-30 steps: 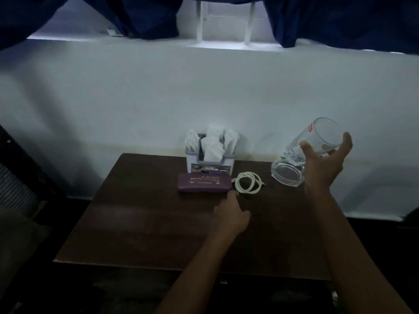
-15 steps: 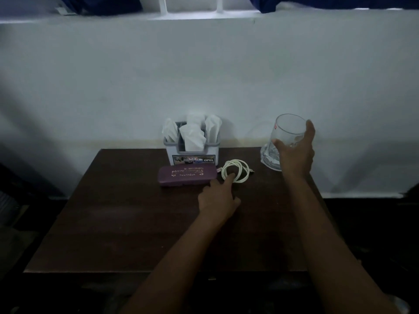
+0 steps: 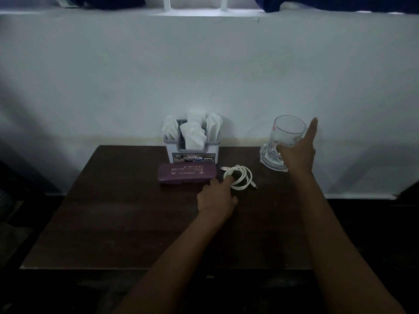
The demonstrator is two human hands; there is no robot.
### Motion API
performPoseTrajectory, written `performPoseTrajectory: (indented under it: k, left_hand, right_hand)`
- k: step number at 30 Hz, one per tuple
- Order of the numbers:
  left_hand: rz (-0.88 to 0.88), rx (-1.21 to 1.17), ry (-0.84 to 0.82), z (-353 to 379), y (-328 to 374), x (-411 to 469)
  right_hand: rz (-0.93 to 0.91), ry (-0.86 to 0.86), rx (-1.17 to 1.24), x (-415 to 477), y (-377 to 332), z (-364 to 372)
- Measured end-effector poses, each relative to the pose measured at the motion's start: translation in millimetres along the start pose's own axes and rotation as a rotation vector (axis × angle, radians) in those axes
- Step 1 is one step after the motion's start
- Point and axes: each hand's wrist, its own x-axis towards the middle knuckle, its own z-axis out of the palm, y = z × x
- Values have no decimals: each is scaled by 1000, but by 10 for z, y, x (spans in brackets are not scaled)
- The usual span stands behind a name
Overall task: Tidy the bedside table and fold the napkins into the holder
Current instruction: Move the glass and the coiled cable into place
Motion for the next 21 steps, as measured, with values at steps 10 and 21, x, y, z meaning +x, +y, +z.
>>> performPoseTrajectory:
  k: [10, 21]
  left_hand:
    - [47, -64, 53, 24, -42, -11]
    - [35, -27, 148, 71, 54, -54]
  right_hand:
    - [206, 87, -15, 91, 390, -76]
    - [195, 105, 54, -8, 465, 225]
